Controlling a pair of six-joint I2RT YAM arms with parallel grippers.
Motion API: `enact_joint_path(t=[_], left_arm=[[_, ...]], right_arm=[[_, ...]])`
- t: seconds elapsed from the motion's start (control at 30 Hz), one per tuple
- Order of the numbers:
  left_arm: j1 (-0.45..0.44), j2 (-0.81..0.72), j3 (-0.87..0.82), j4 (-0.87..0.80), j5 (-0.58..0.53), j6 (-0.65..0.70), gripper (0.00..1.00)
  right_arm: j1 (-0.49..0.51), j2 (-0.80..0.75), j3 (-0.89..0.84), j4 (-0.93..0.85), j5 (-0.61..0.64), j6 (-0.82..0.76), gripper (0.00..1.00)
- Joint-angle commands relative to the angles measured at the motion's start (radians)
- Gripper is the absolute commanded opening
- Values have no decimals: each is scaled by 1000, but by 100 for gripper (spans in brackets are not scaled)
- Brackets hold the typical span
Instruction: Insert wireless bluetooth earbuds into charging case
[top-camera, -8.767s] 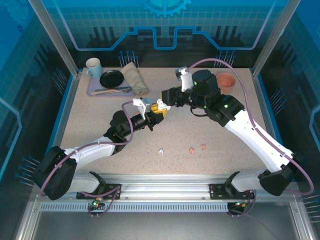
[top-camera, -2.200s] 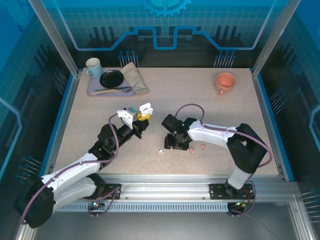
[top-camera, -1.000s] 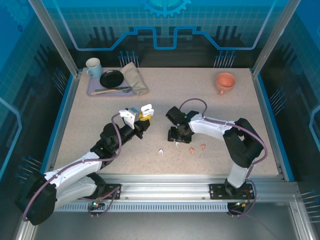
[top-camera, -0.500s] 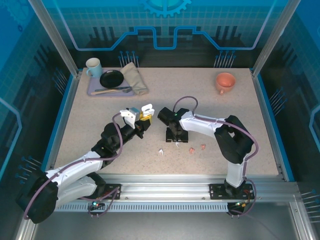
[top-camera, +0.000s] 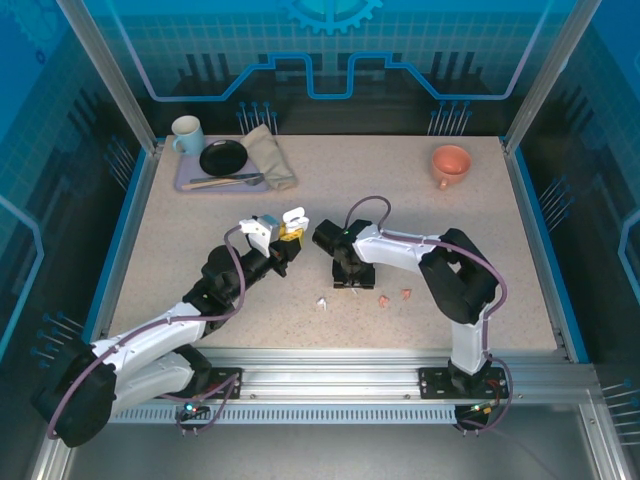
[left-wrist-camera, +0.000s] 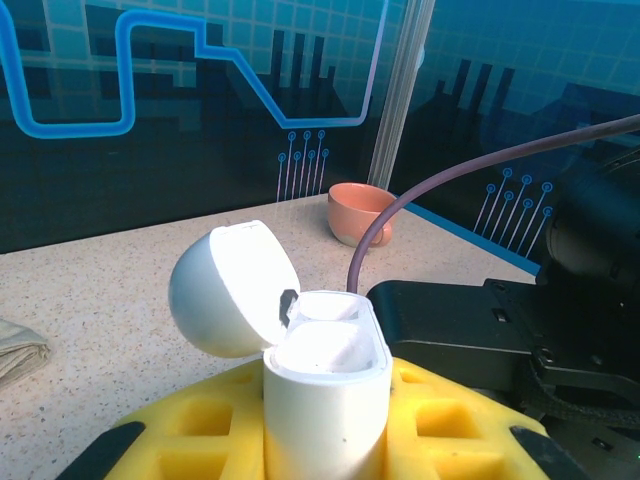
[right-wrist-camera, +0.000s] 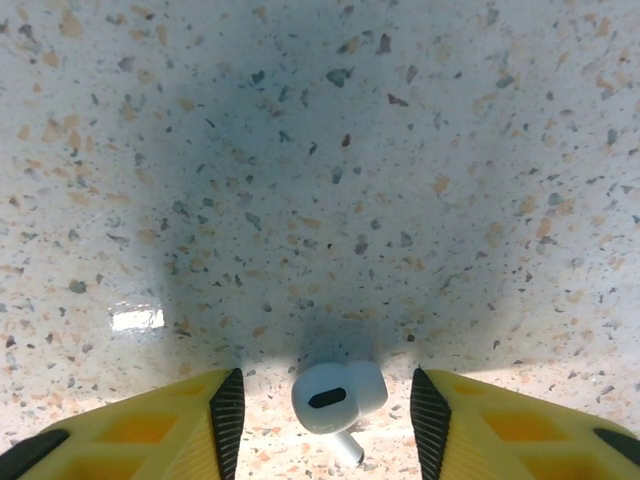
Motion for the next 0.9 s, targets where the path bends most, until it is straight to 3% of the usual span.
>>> enact_joint_path(t=[0.0,0.87], left_arm=[[7,-15,18,54,4,22,0],[10,-8,34,35,14,22,0]], right_arm=[[-1,23,-11,2,5,24,48],[-59,-5,-108,66,-5,10,38]])
